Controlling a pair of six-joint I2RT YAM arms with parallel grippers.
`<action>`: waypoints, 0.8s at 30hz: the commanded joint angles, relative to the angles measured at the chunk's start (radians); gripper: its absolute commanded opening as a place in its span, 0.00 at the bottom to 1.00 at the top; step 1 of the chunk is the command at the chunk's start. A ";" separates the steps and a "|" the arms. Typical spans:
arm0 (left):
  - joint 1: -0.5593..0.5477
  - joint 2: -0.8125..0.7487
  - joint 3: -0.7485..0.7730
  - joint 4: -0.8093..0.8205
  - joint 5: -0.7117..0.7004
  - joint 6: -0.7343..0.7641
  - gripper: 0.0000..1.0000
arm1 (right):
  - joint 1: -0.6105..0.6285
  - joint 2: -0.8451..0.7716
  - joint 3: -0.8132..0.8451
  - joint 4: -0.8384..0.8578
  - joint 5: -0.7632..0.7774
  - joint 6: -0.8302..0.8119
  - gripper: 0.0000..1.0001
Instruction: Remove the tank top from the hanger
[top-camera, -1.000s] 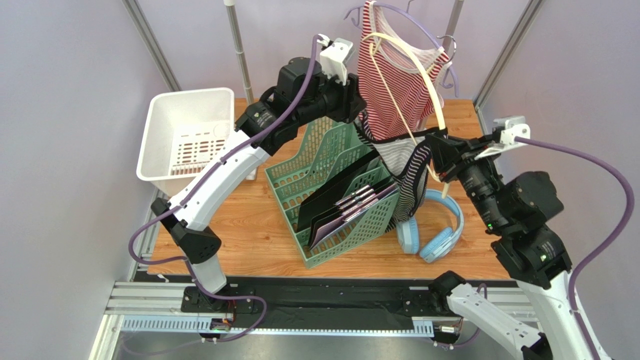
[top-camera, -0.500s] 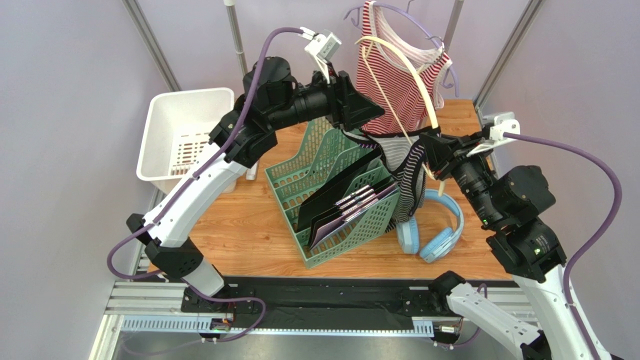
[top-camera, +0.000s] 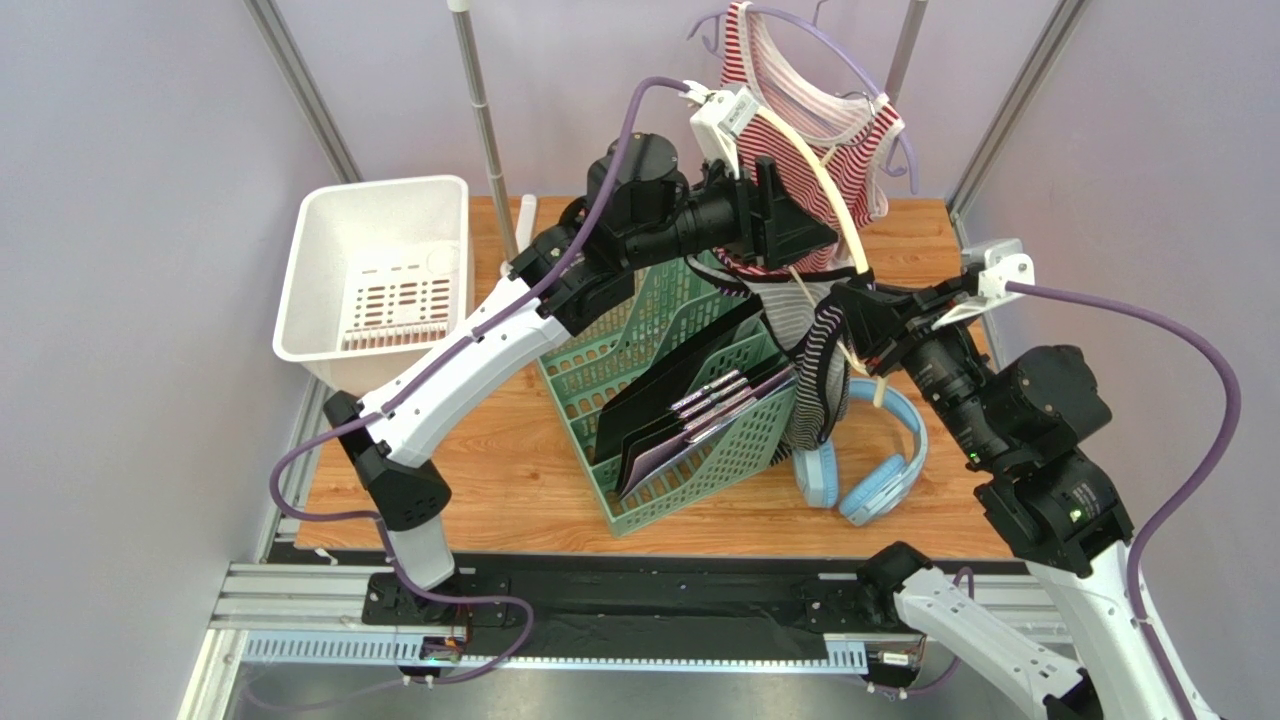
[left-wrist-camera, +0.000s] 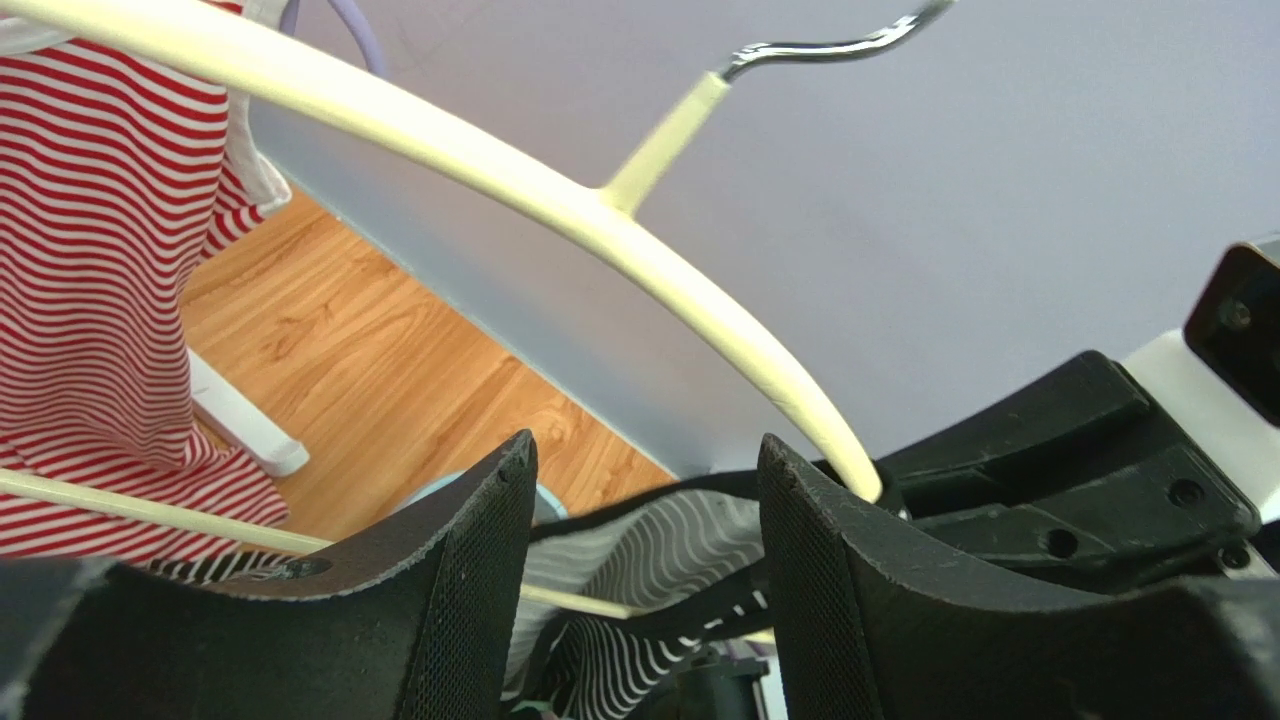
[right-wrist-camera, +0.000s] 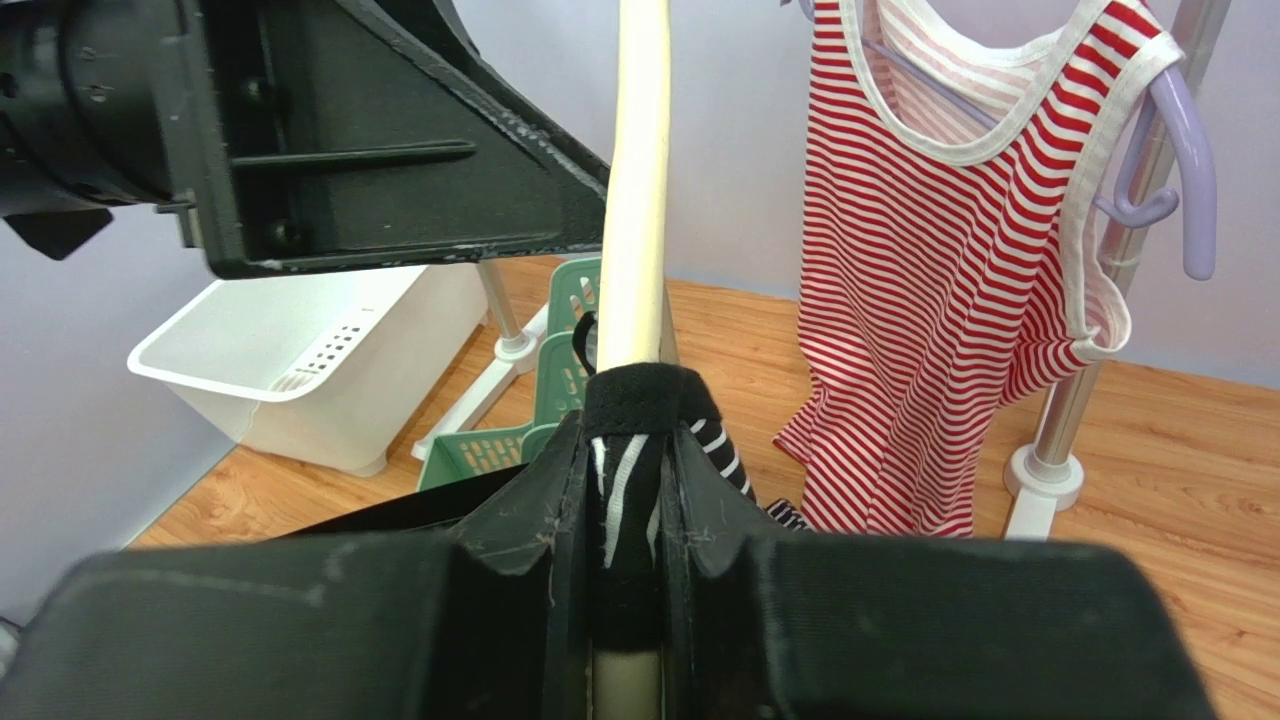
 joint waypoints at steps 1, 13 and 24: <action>-0.013 -0.003 0.045 0.080 -0.032 -0.049 0.62 | 0.001 -0.015 0.010 0.074 -0.030 0.015 0.00; -0.020 -0.081 -0.097 0.178 0.017 -0.088 0.63 | 0.000 -0.028 0.020 0.048 0.001 0.012 0.00; -0.027 -0.118 -0.156 0.264 0.048 -0.142 0.66 | 0.001 -0.015 0.012 0.061 -0.034 0.031 0.00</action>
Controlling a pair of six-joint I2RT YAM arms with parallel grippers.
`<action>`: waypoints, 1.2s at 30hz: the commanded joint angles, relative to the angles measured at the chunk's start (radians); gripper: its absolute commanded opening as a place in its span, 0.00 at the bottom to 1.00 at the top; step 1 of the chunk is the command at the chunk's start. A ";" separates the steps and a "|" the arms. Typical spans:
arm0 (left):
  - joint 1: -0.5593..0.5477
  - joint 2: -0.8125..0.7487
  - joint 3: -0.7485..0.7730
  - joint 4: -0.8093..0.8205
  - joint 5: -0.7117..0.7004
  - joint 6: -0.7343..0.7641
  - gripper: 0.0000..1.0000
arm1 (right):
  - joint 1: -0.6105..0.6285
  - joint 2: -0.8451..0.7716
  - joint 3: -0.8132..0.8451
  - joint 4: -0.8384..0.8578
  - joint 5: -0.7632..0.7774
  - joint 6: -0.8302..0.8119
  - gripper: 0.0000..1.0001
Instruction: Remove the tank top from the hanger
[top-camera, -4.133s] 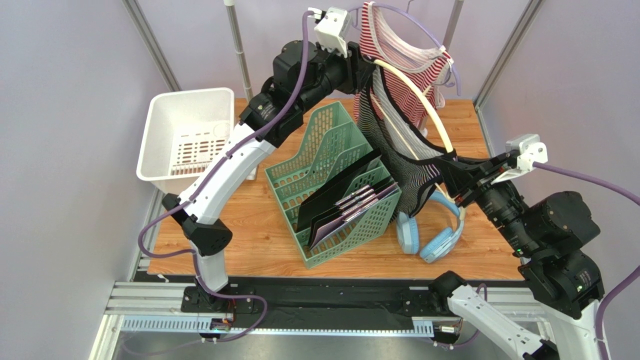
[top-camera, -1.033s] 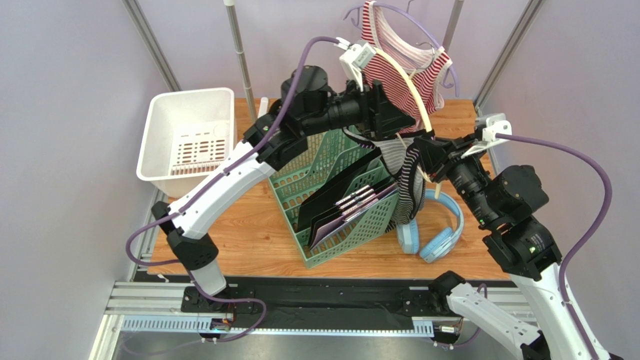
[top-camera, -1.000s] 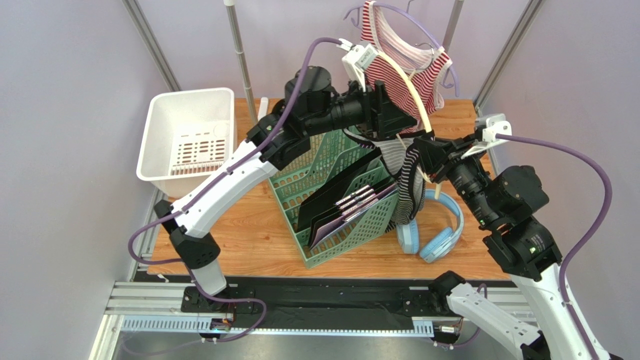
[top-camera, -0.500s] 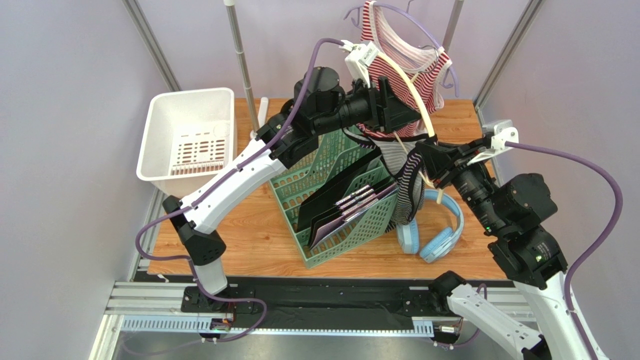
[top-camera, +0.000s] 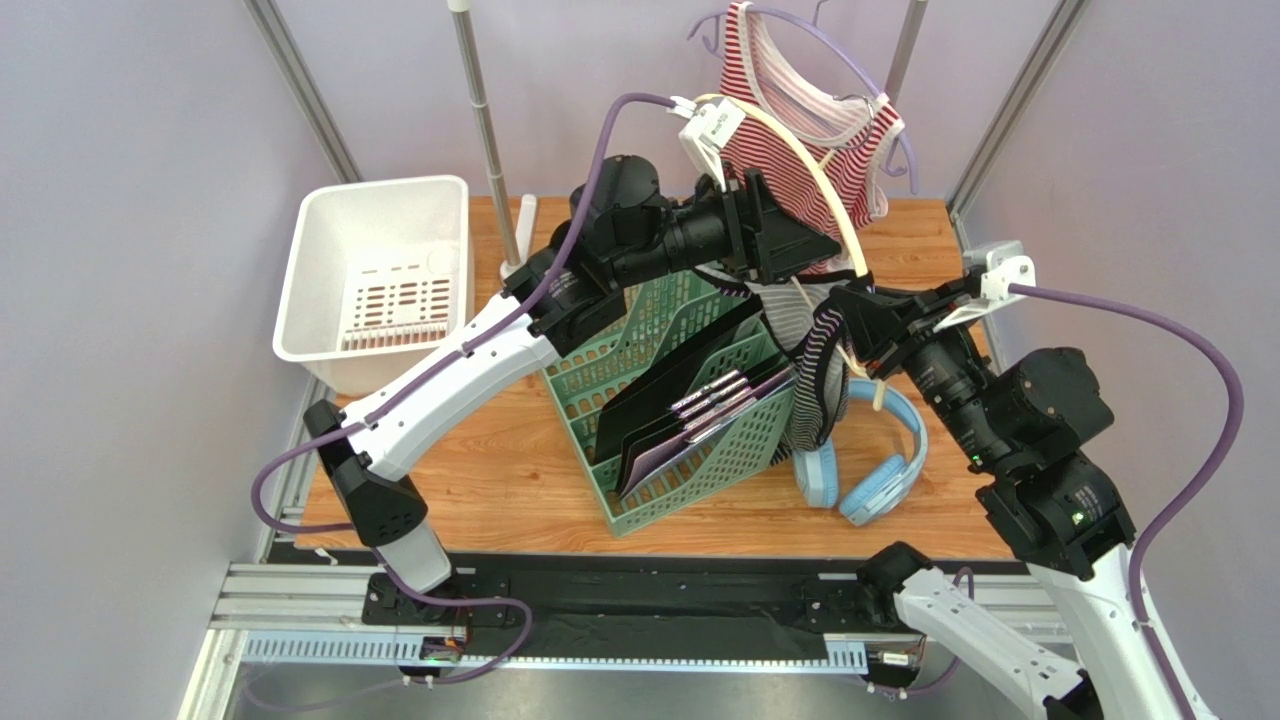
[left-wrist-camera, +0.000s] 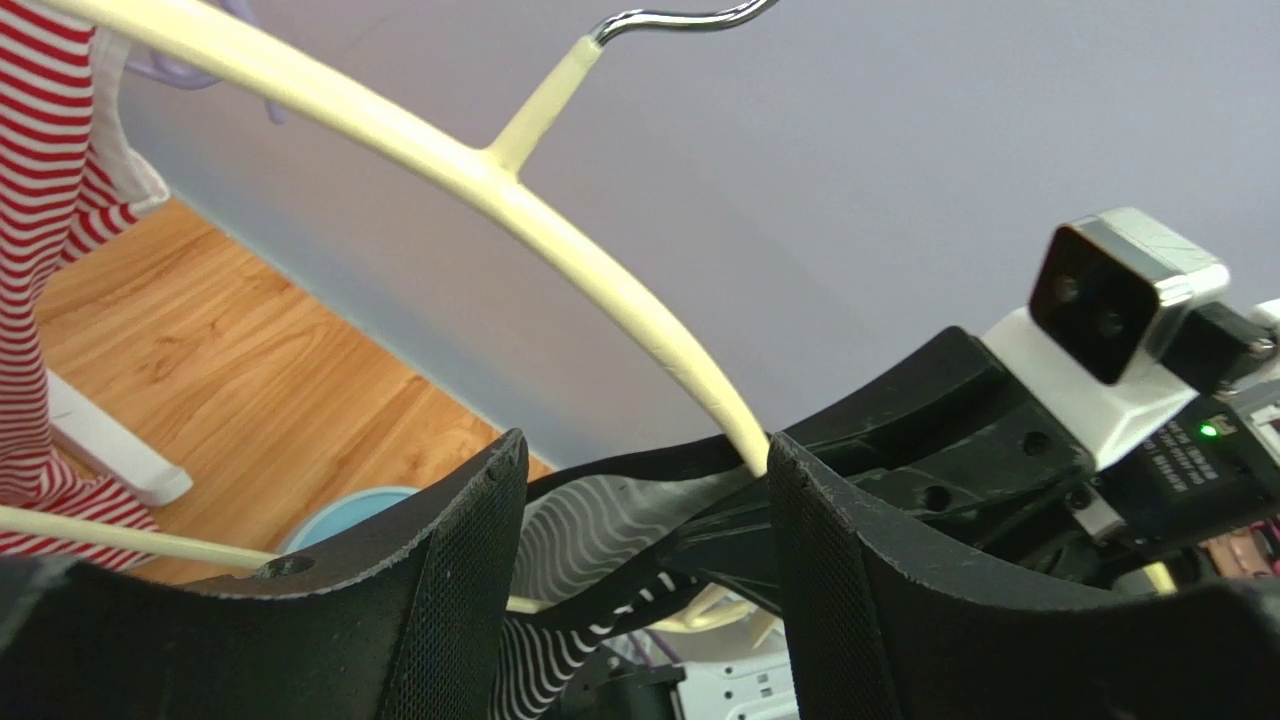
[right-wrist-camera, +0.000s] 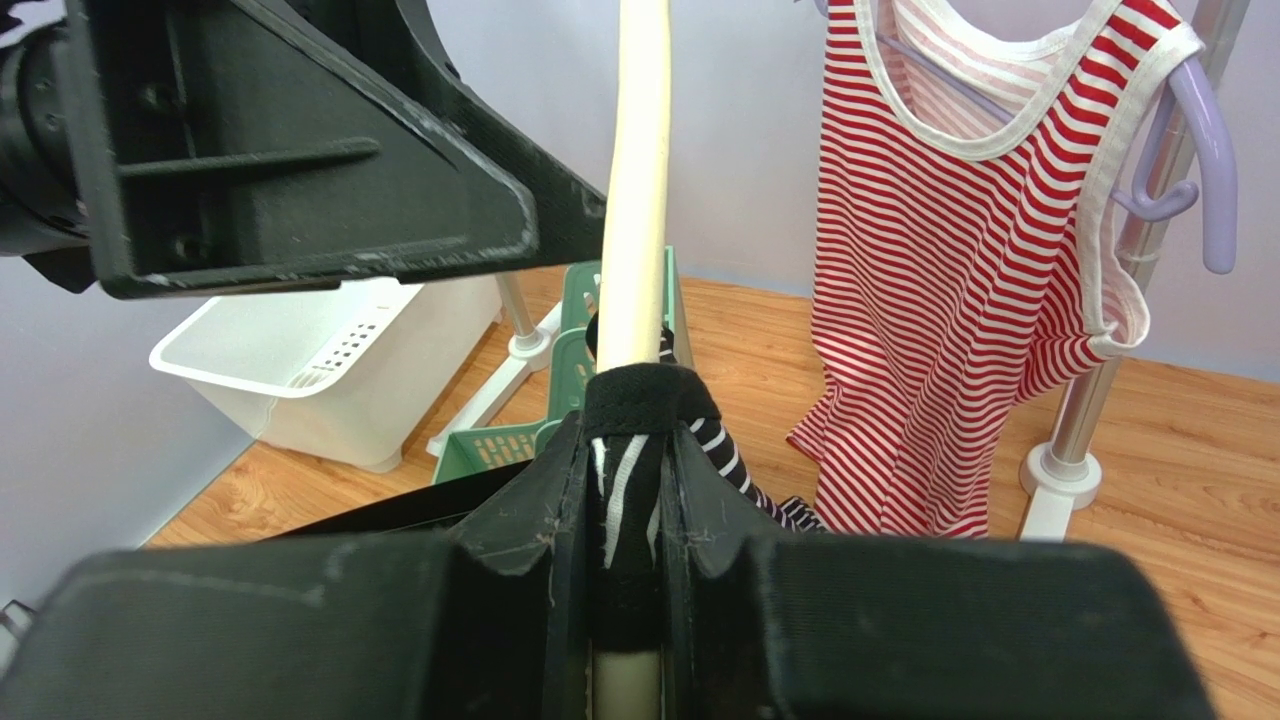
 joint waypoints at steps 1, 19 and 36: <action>-0.012 -0.025 0.029 0.077 0.016 -0.039 0.66 | 0.000 -0.003 0.012 0.074 -0.020 0.019 0.00; -0.012 0.111 0.220 -0.004 -0.022 -0.092 0.36 | 0.000 -0.023 -0.033 0.048 -0.054 0.026 0.00; -0.007 0.096 0.241 -0.033 -0.142 -0.075 0.00 | 0.000 -0.009 0.000 -0.043 -0.030 0.032 0.26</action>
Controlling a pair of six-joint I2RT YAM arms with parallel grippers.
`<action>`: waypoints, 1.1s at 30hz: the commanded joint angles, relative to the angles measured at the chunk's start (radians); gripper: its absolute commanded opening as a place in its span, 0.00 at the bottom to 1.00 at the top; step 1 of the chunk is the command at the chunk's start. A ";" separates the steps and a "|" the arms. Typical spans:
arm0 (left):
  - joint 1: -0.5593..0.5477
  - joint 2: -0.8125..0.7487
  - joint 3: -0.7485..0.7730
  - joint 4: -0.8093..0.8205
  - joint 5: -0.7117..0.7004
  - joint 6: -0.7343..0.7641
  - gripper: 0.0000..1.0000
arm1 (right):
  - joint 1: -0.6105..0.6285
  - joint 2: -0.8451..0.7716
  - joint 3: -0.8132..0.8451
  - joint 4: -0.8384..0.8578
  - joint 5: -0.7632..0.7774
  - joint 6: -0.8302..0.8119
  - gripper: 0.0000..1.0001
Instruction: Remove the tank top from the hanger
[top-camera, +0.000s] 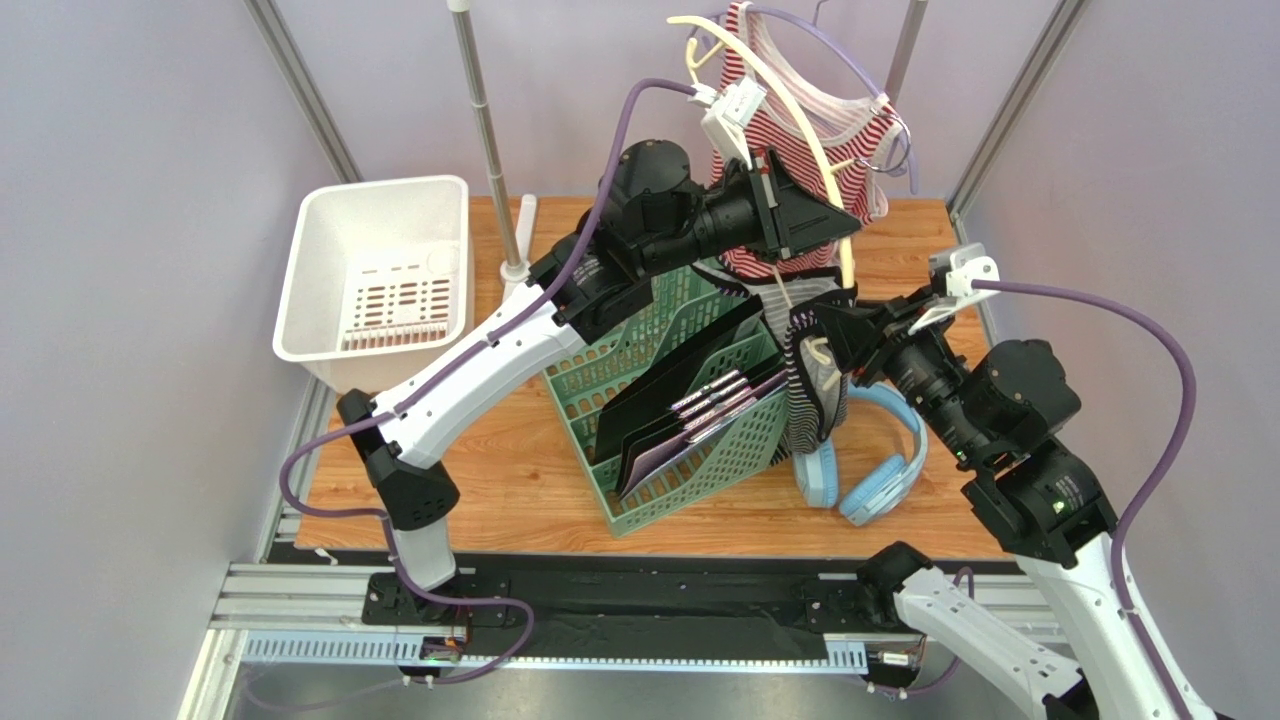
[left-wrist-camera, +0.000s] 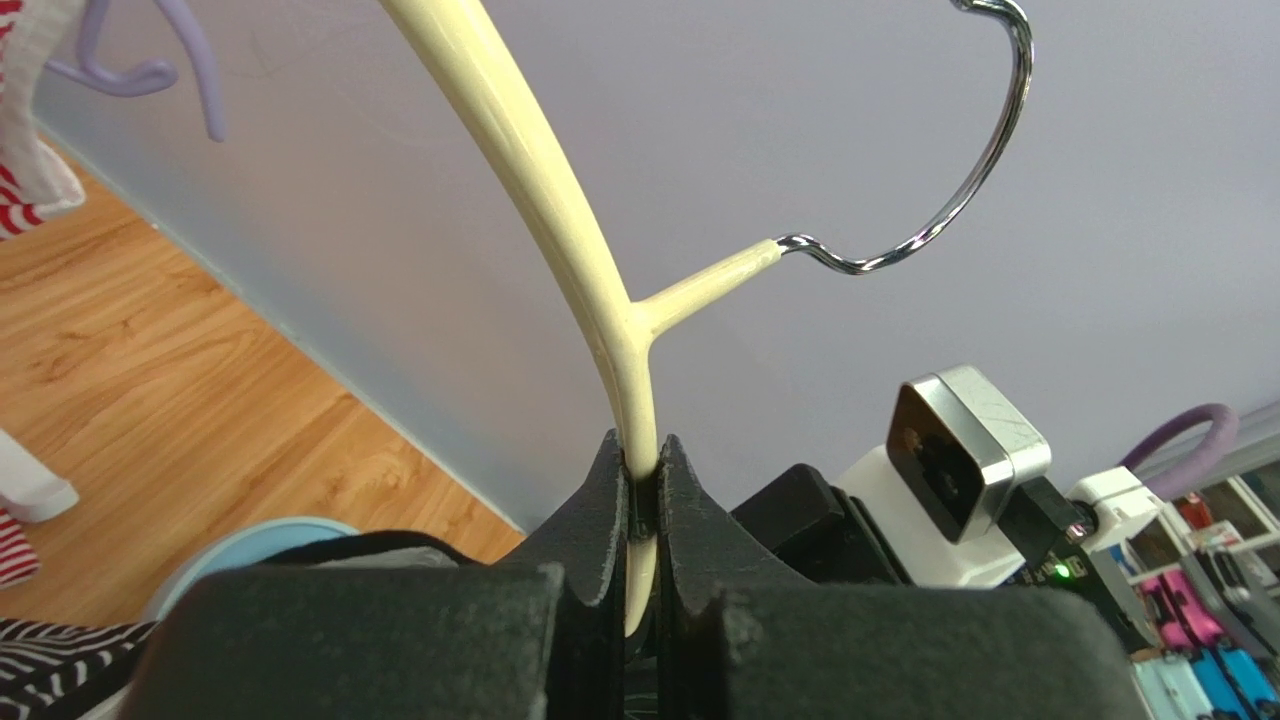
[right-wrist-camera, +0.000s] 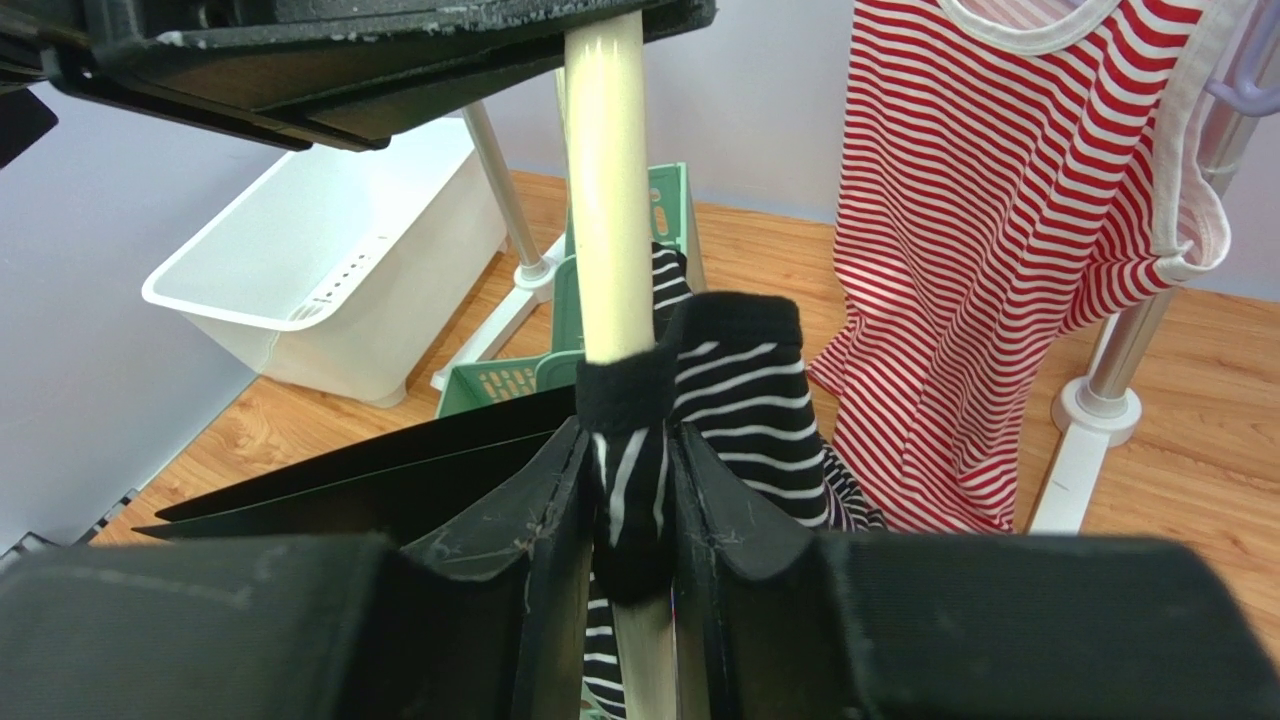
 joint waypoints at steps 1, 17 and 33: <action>0.019 -0.023 0.037 0.023 -0.085 0.054 0.00 | 0.000 -0.017 0.046 -0.004 0.015 0.009 0.26; 0.033 -0.022 0.033 0.056 -0.042 -0.005 0.00 | 0.000 0.003 0.156 -0.061 0.055 -0.039 0.52; 0.033 -0.026 0.030 0.066 0.003 -0.018 0.00 | 0.000 0.230 0.359 -0.085 0.026 -0.154 0.42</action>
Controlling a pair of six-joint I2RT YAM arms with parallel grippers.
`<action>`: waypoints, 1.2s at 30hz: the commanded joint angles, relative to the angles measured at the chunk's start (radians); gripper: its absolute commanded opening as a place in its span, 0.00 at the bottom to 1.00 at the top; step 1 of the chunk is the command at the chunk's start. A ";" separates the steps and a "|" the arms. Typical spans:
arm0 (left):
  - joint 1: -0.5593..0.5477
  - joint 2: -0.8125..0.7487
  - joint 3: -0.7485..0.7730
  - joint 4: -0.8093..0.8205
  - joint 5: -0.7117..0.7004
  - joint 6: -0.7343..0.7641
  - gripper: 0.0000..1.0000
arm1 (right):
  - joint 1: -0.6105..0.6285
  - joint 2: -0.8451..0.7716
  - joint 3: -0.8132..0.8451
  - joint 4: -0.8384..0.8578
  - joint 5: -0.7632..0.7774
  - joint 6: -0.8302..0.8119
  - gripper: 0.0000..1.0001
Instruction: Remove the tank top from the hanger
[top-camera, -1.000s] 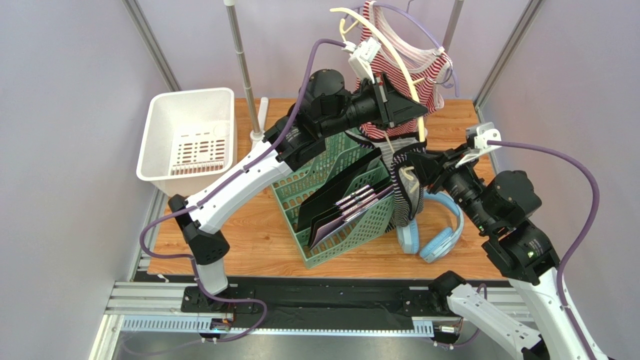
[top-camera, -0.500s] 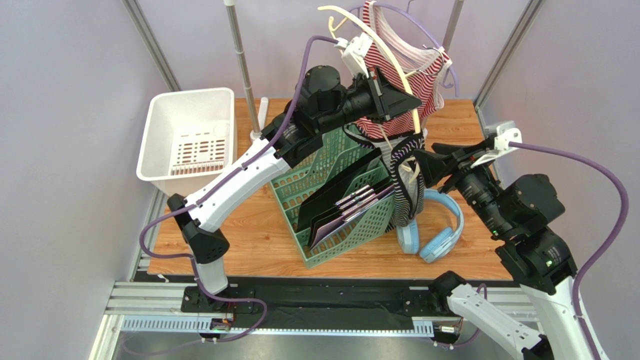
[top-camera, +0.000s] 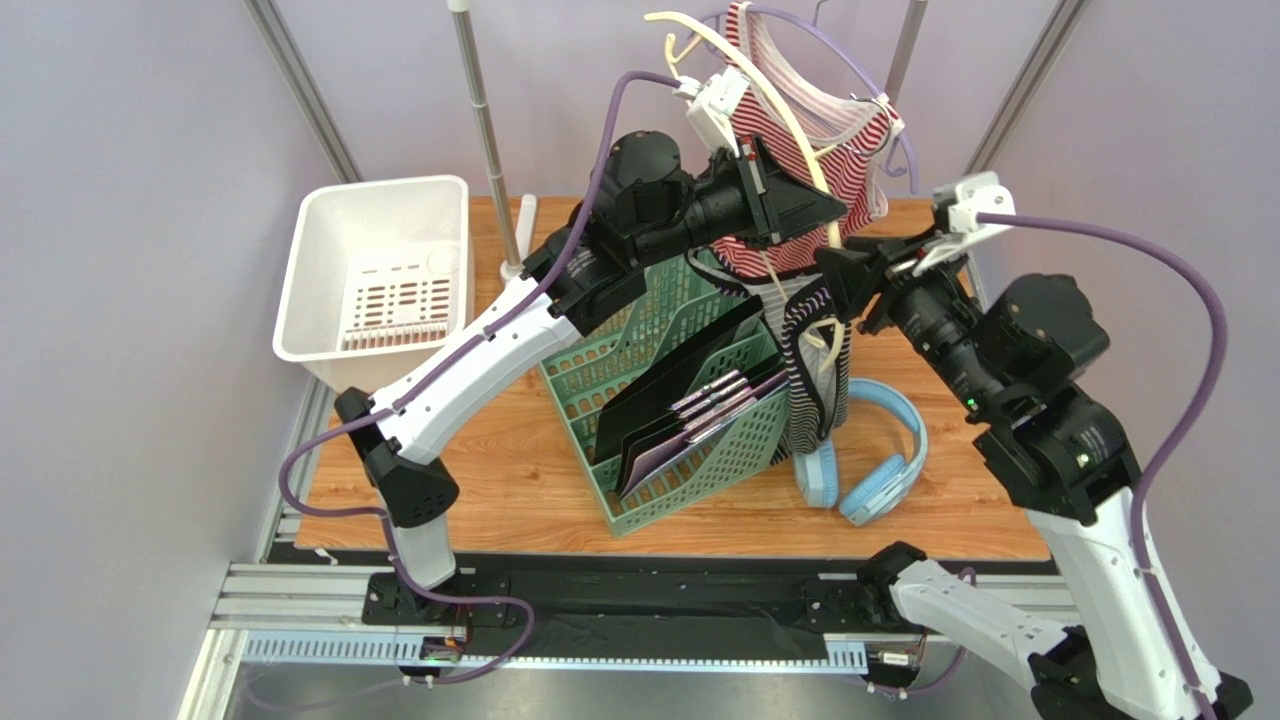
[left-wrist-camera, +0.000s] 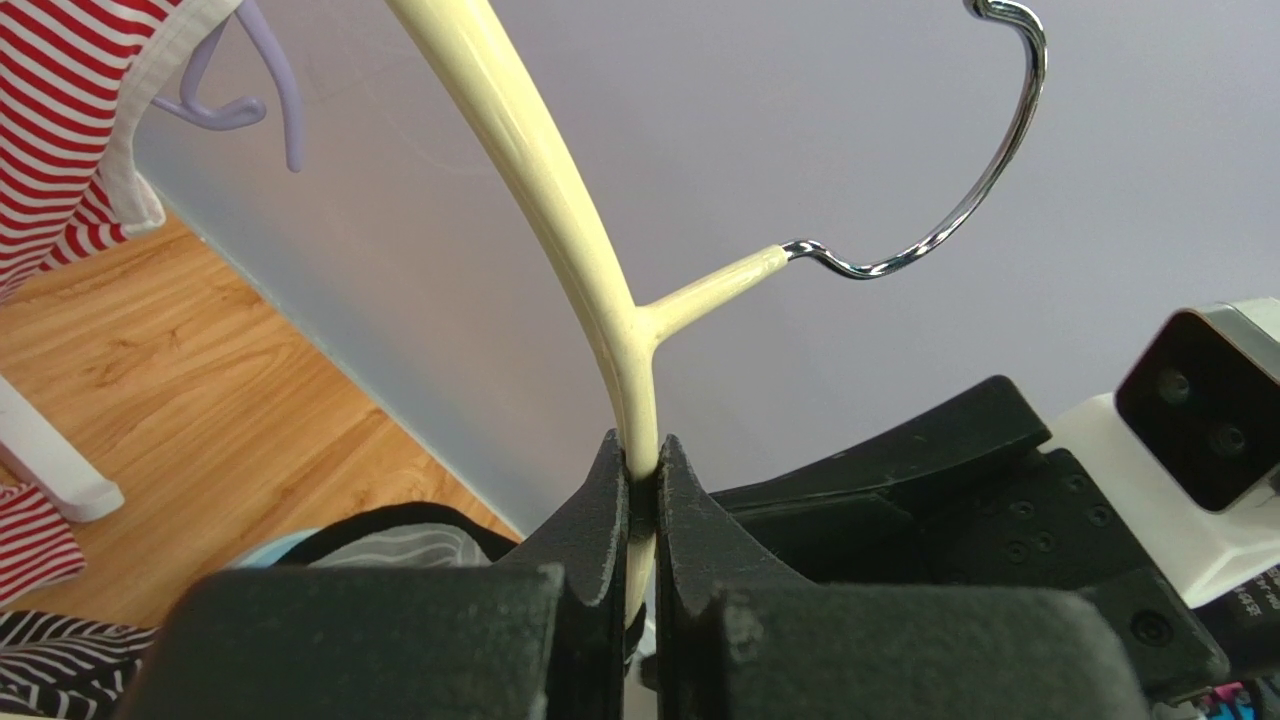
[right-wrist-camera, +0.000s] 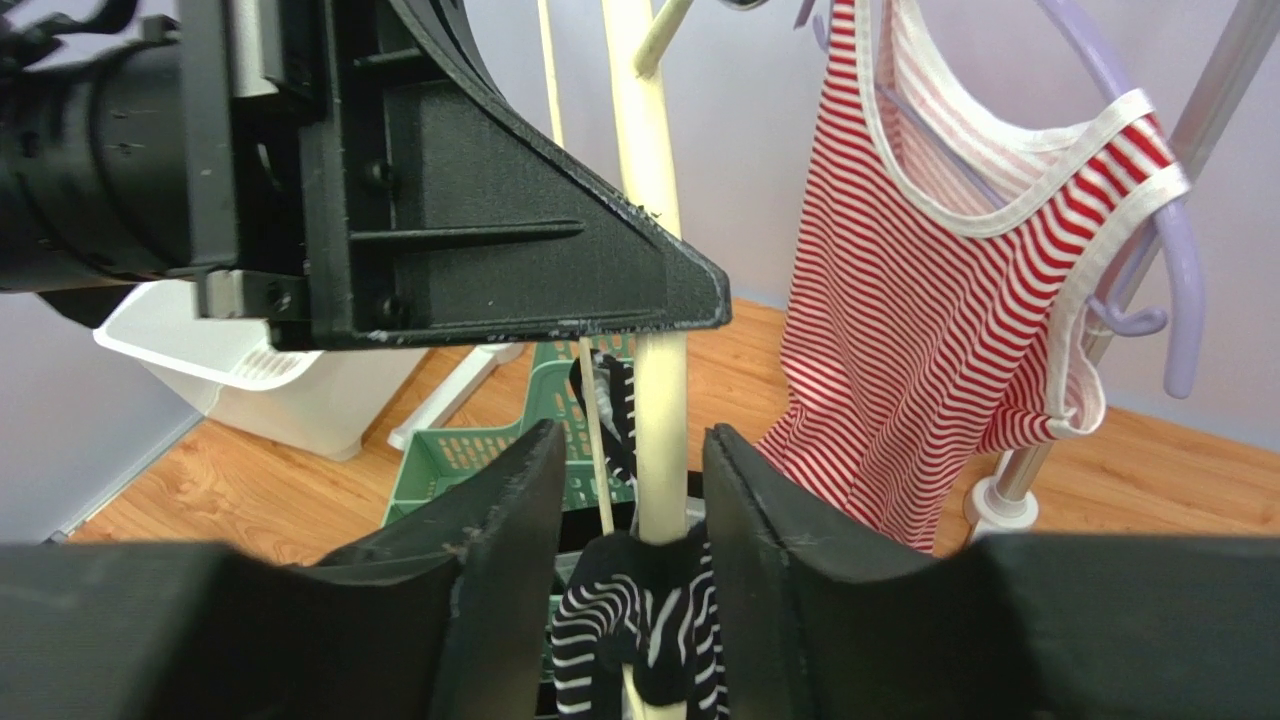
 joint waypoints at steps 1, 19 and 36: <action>0.002 -0.026 0.030 0.072 0.024 -0.005 0.00 | 0.000 0.044 0.057 -0.001 -0.005 -0.044 0.40; 0.002 -0.026 0.022 0.069 0.030 0.003 0.00 | 0.000 0.057 0.057 0.033 0.012 -0.051 0.00; 0.026 -0.155 -0.124 0.095 0.007 0.089 0.63 | 0.000 0.055 0.057 0.085 0.053 -0.084 0.00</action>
